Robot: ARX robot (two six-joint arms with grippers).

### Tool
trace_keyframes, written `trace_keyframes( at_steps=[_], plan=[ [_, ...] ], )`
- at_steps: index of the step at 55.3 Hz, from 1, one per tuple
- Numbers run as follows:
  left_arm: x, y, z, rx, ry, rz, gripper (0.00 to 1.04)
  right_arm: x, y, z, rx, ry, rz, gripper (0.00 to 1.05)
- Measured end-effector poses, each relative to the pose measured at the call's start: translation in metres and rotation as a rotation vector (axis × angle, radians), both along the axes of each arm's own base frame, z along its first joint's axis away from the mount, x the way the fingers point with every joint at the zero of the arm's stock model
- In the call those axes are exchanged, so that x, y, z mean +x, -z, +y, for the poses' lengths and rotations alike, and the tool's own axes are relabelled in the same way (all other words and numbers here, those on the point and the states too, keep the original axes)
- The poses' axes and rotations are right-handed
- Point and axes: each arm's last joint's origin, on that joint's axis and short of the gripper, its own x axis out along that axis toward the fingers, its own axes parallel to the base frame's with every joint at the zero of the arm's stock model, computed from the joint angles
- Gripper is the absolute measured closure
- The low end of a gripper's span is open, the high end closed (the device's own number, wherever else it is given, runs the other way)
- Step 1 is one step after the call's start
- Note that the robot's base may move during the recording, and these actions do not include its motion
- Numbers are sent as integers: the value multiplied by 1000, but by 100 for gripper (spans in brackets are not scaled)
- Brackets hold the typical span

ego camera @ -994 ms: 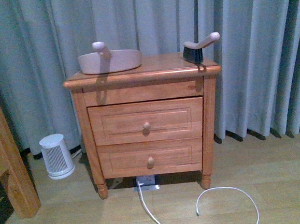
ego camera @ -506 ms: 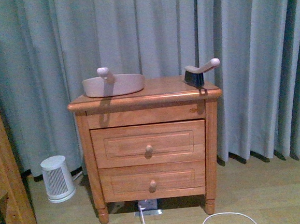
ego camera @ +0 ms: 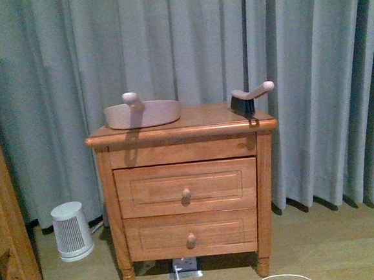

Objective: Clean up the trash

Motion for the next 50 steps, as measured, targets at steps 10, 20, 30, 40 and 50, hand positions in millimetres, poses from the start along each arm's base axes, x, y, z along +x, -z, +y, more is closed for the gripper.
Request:
trace_keyframes(
  at_steps=[10,20,30,40,50],
  plan=[
    [0,0,0,0,0,0,8,0,0,0,0,0,0,7],
    [0,0,0,0,0,0,8,0,0,0,0,0,0,7],
    [0,0,0,0,0,0,8,0,0,0,0,0,0,7],
    [0,0,0,0,0,0,8,0,0,0,0,0,0,7],
    [0,0,0,0,0,0,8,0,0,0,0,0,0,7]
  ],
)
